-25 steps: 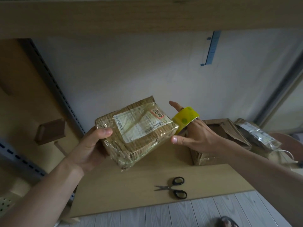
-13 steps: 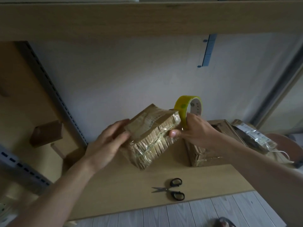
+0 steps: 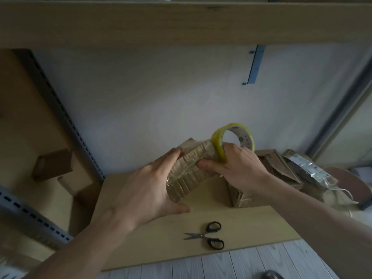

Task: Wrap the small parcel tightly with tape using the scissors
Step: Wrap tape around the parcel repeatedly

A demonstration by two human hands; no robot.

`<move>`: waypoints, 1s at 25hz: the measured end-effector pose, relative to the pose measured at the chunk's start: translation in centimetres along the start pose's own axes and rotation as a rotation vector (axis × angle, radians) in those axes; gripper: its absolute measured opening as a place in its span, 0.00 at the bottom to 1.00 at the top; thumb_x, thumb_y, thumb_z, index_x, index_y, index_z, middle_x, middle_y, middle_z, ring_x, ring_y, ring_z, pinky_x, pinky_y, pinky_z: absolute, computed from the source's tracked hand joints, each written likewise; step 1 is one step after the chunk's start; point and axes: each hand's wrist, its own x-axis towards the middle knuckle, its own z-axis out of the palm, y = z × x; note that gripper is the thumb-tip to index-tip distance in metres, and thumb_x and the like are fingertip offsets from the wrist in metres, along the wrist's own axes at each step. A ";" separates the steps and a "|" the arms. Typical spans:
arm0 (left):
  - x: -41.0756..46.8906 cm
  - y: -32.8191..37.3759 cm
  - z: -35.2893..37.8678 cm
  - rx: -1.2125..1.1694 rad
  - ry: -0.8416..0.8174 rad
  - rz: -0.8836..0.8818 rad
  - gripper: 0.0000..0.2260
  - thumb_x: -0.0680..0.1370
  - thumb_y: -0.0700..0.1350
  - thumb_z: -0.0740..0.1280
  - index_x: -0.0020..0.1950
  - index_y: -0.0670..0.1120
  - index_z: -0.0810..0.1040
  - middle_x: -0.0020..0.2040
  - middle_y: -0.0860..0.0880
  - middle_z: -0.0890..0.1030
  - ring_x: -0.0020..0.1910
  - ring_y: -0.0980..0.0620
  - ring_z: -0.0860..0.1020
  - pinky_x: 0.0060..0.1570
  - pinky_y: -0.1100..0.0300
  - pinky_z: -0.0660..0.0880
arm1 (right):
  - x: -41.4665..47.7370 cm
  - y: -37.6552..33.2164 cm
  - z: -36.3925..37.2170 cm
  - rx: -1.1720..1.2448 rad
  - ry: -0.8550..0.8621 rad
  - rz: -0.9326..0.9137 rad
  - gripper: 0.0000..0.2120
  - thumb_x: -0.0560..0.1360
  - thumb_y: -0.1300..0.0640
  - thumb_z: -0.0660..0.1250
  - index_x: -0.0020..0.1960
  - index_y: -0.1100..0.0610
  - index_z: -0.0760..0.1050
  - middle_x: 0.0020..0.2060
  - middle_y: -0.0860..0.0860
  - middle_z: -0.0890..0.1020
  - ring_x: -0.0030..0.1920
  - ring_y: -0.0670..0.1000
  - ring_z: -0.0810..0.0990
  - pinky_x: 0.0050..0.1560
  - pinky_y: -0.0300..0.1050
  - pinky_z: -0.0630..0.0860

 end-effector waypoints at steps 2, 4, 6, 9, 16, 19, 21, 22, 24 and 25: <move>-0.2 1.1 0.5 0.140 0.060 -0.023 0.49 0.64 0.67 0.74 0.80 0.53 0.57 0.60 0.52 0.83 0.49 0.53 0.84 0.43 0.60 0.79 | -0.3 -0.2 0.4 -0.042 0.017 0.007 0.28 0.62 0.22 0.56 0.38 0.48 0.64 0.32 0.48 0.78 0.37 0.53 0.78 0.43 0.52 0.77; -0.2 0.8 1.0 0.154 0.139 0.006 0.44 0.63 0.61 0.76 0.76 0.51 0.65 0.55 0.51 0.85 0.44 0.52 0.85 0.38 0.59 0.80 | -0.3 -0.3 0.5 -0.041 0.031 -0.023 0.27 0.65 0.23 0.57 0.40 0.47 0.65 0.31 0.46 0.77 0.35 0.52 0.77 0.40 0.50 0.76; -0.2 -0.5 1.0 0.102 0.129 0.014 0.44 0.62 0.59 0.78 0.75 0.50 0.68 0.58 0.50 0.84 0.48 0.50 0.85 0.41 0.57 0.82 | -0.1 0.1 0.8 -0.025 0.050 -0.110 0.26 0.67 0.22 0.54 0.43 0.45 0.64 0.32 0.46 0.77 0.35 0.51 0.77 0.39 0.49 0.75; -0.7 -1.5 1.3 0.044 0.108 0.042 0.43 0.60 0.58 0.79 0.73 0.48 0.71 0.62 0.52 0.82 0.54 0.53 0.82 0.51 0.62 0.78 | 0.4 1.6 1.3 -0.118 0.015 -0.208 0.31 0.67 0.18 0.47 0.41 0.46 0.64 0.35 0.45 0.75 0.41 0.50 0.77 0.44 0.51 0.73; -1.5 -3.0 2.0 0.138 0.064 0.055 0.47 0.59 0.62 0.78 0.75 0.50 0.69 0.67 0.51 0.79 0.57 0.49 0.83 0.50 0.54 0.82 | 0.6 2.0 2.0 -0.551 -0.026 -0.013 0.39 0.62 0.15 0.40 0.37 0.50 0.65 0.40 0.46 0.75 0.55 0.52 0.71 0.66 0.59 0.59; -2.0 -3.9 4.1 0.251 0.009 0.099 0.48 0.60 0.62 0.80 0.76 0.49 0.68 0.70 0.51 0.77 0.62 0.48 0.81 0.55 0.52 0.80 | 1.2 3.9 3.2 -0.680 -0.170 -0.066 0.52 0.62 0.15 0.35 0.59 0.49 0.76 0.61 0.52 0.78 0.67 0.57 0.70 0.71 0.66 0.54; -2.4 -5.0 7.0 0.262 -0.013 0.122 0.48 0.58 0.58 0.83 0.74 0.46 0.71 0.69 0.48 0.78 0.64 0.43 0.80 0.60 0.51 0.76 | 1.2 5.1 4.8 -0.647 -0.260 -0.074 0.47 0.66 0.17 0.40 0.66 0.47 0.73 0.69 0.52 0.74 0.72 0.58 0.67 0.71 0.66 0.52; -2.7 -5.7 8.7 0.262 -0.028 0.142 0.47 0.57 0.55 0.84 0.73 0.45 0.73 0.68 0.47 0.79 0.63 0.41 0.80 0.61 0.50 0.75 | 1.2 5.5 6.0 -0.626 -0.275 -0.103 0.39 0.71 0.22 0.46 0.68 0.46 0.71 0.72 0.52 0.71 0.74 0.57 0.65 0.72 0.65 0.52; -3.5 -7.7 12.2 0.262 -0.071 0.157 0.47 0.58 0.50 0.85 0.74 0.44 0.71 0.69 0.47 0.78 0.66 0.40 0.78 0.64 0.50 0.73 | 1.5 6.5 8.9 -0.598 -0.287 -0.182 0.27 0.79 0.37 0.56 0.75 0.46 0.65 0.78 0.50 0.63 0.78 0.56 0.59 0.74 0.62 0.50; -3.9 -8.8 13.6 0.247 -0.103 0.139 0.49 0.59 0.49 0.84 0.76 0.44 0.68 0.70 0.47 0.76 0.68 0.41 0.75 0.66 0.50 0.72 | 1.8 6.9 10.6 -0.585 -0.301 -0.184 0.26 0.81 0.43 0.58 0.77 0.46 0.61 0.79 0.49 0.61 0.78 0.55 0.58 0.75 0.61 0.50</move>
